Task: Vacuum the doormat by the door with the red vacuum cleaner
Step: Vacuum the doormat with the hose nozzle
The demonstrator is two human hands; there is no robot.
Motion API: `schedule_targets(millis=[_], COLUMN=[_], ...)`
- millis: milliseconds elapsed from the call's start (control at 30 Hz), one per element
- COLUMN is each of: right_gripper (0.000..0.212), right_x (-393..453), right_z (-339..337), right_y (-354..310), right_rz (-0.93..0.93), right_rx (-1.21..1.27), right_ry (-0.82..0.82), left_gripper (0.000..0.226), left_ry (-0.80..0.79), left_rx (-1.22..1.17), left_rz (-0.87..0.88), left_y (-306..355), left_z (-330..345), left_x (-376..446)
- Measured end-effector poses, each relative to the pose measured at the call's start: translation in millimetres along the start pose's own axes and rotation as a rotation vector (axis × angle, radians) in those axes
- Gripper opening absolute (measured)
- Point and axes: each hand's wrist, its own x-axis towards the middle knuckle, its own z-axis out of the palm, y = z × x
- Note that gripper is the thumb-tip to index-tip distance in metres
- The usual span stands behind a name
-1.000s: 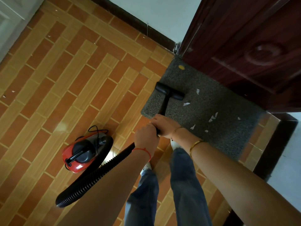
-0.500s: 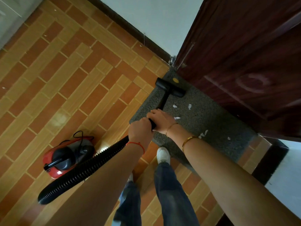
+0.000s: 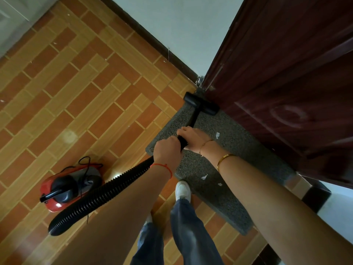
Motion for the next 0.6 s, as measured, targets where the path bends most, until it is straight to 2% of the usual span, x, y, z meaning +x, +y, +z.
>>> schedule_targets(millis=[233,600], right_gripper=[0.021,0.016], right_x=[-19,-61], right_z=[19,76], right_y=[-38,-140], right_rz=[-0.013,-0.014], right_rx=[0.032,0.115], right_ry=[-0.046,-0.030], left_gripper=[0.019,0.012], left_ry=[-0.028,-0.062], left_rx=[-0.032,0.047], left_rz=[-0.019,0.023], left_y=[-21,-81], left_z=[15,54], left_x=[-38,-134])
